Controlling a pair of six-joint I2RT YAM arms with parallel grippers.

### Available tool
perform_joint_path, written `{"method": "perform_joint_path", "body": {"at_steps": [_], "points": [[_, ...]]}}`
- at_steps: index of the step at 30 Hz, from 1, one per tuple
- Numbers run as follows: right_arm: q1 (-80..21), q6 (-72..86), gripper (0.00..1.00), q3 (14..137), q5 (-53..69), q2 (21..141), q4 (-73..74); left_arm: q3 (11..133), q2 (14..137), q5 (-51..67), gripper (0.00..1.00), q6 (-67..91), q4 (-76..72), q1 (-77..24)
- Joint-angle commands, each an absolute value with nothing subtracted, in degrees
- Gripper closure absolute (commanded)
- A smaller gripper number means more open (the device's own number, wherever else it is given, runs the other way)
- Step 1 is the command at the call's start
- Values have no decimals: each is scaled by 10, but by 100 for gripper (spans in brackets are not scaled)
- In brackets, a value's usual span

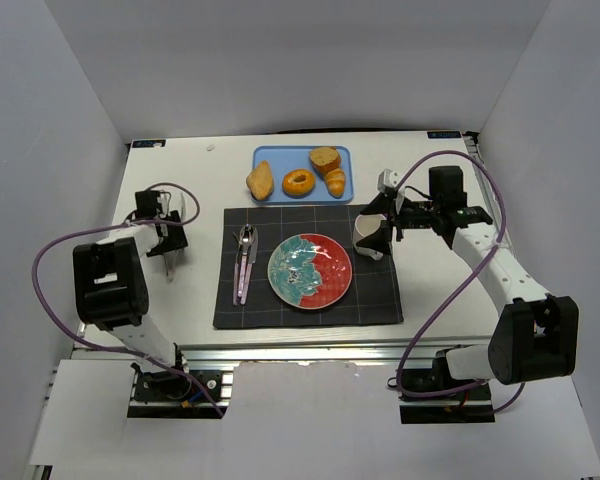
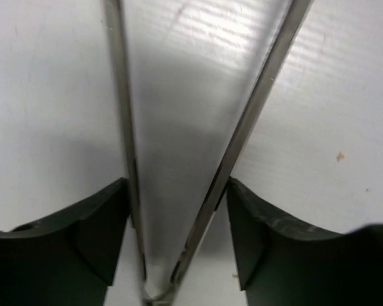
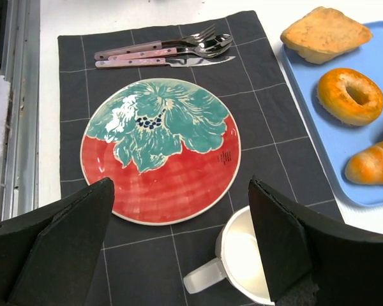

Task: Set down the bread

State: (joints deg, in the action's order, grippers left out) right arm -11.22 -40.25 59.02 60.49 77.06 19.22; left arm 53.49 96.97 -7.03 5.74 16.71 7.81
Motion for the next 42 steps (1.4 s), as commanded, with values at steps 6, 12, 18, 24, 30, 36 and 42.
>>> {"method": "perform_joint_path", "body": {"at_steps": [6,12,18,24,30,36,42], "points": [[-90,-392,11,606,623,765,188,524,1031,59,49,42,147,106],[-82,-392,11,616,628,770,192,512,996,72,74,54,129,107],[-70,-385,11,635,635,775,194,527,868,164,77,148,96,70],[-48,-355,11,638,639,770,166,523,794,195,66,319,-7,-81],[-21,-335,11,638,653,766,151,551,851,178,56,406,-53,-196],[-6,-326,11,630,664,759,144,665,947,162,54,399,21,-227],[-7,-321,11,611,667,746,134,779,1023,168,52,376,95,-250]]}}
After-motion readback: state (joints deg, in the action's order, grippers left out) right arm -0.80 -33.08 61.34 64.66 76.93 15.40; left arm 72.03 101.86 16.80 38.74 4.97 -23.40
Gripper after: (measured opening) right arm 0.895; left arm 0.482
